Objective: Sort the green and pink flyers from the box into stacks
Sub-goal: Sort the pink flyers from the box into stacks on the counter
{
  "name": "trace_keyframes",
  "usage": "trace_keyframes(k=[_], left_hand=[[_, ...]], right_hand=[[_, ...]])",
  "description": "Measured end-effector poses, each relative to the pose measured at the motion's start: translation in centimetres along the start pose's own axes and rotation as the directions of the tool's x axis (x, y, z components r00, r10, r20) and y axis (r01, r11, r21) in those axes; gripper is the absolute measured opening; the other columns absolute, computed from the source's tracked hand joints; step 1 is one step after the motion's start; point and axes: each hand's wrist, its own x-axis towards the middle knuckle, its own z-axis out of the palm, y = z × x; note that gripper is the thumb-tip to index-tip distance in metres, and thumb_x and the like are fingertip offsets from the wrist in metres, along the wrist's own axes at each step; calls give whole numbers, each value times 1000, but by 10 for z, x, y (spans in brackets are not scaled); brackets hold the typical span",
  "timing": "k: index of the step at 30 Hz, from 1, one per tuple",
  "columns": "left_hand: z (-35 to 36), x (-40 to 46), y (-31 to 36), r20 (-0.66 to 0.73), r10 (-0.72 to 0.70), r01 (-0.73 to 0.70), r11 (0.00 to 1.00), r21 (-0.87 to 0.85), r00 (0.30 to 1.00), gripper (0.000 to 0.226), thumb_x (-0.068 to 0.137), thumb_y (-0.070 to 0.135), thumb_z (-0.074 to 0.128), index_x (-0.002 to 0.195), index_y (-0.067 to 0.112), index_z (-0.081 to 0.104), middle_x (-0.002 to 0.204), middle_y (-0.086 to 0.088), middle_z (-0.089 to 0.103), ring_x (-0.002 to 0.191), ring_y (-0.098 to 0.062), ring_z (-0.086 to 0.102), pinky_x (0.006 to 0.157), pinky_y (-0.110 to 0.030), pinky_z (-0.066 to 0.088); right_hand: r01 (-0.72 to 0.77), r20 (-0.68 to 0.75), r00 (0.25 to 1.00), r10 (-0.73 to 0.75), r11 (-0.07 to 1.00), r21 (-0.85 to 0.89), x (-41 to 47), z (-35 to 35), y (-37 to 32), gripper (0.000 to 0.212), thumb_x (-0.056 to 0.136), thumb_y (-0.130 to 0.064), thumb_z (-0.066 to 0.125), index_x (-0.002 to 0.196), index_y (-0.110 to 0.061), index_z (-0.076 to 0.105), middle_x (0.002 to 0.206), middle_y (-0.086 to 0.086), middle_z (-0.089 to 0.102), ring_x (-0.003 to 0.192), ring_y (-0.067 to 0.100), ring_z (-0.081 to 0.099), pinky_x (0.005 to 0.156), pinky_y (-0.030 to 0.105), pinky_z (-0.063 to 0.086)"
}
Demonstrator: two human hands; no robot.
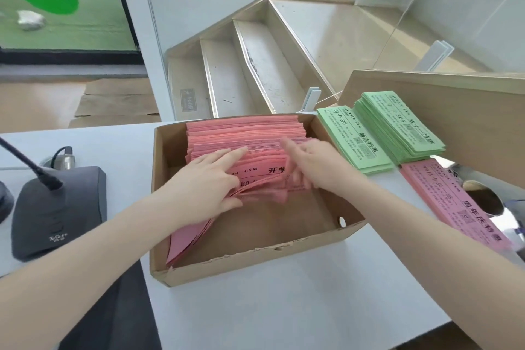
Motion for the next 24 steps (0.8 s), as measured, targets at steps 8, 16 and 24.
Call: trace_keyframes(k=[8,16,24], left_hand=[[7,9,11,-281,38,-35,999,18,959,22,87,23,56,105,23,69,142,-11,45,122,-30,50,91,-41,46],[20,4,-5,-411,6,10,999,35,912,59,73,-8,61,127,13,52,132,-8,53,119,-28,54,89,-40,47],[17,6,-10,-444,-1,-54,992,-110,896,40,66,18,82,101,8,64,103,-9,65,94,-32,63,74,-43,55]], right_hand=[[544,180,814,-552,618,-567,-11,40,-20,30,91,-24,52,117,-10,48,108,4,61,99,26,57,69,34,37],[306,-76,901,-427,751,-586,0,9,35,15,92,-13,47,101,-16,58,103,1,63,95,28,58,71,35,47],[439,114,898,-425,881,-177,13,11,33,12,90,-9,55,95,-14,64,87,-8,62,74,2,53,73,19,44]])
